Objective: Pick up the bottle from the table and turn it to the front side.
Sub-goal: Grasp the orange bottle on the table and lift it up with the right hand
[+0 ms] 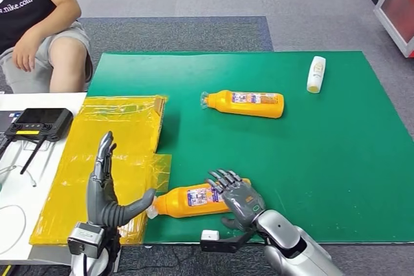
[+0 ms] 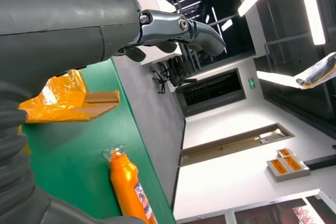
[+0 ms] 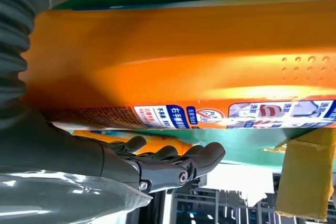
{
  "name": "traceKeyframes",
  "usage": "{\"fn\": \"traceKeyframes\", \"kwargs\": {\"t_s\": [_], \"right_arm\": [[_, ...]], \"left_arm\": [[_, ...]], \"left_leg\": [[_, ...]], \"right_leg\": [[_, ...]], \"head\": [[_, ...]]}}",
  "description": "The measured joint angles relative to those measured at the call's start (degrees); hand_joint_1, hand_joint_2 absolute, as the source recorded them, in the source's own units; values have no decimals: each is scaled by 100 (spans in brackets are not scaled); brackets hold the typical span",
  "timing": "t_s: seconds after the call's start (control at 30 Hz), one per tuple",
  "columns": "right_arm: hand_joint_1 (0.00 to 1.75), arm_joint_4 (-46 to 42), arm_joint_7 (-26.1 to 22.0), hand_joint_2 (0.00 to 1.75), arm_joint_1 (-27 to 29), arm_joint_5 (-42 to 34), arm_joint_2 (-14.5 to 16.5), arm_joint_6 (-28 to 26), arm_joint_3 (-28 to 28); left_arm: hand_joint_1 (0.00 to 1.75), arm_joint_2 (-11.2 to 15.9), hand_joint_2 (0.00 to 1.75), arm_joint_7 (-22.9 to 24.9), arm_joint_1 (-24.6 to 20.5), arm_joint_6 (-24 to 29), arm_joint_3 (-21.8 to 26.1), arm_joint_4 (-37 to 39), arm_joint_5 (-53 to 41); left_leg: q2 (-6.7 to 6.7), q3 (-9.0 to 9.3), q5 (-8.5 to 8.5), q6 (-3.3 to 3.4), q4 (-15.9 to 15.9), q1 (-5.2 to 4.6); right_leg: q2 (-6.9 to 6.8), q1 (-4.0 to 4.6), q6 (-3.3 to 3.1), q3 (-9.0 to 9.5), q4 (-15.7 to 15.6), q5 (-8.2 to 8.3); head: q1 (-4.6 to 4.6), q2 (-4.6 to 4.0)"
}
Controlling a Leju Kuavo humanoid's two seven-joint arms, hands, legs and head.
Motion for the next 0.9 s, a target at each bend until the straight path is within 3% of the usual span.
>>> {"fn": "traceKeyframes", "kwargs": {"t_s": [0.17,0.4,0.53,0.9], "right_arm": [[0,34,39,175,-31,-65,1,22,32],[5,365,508,175,-327,424,30,137,136],[173,690,592,175,-549,563,45,162,155],[175,1330,839,175,-841,980,97,18,154]], "left_arm": [[0,0,175,-5,0,21,1,0,0],[0,2,175,-7,1,103,4,0,-1],[0,4,175,-7,0,112,8,1,-2],[0,4,175,-7,-7,127,23,2,13]], "left_leg": [[0,2,1,-1,0,0],[1,16,3,-1,0,0],[1,39,2,3,0,0],[1,69,12,11,0,-1]], "right_leg": [[0,0,-1,2,0,1],[1,0,-2,11,-2,4],[1,0,-2,33,-5,4],[1,0,3,61,-12,19]], "head": [[0,0],[1,0],[1,0],[0,0]]}}
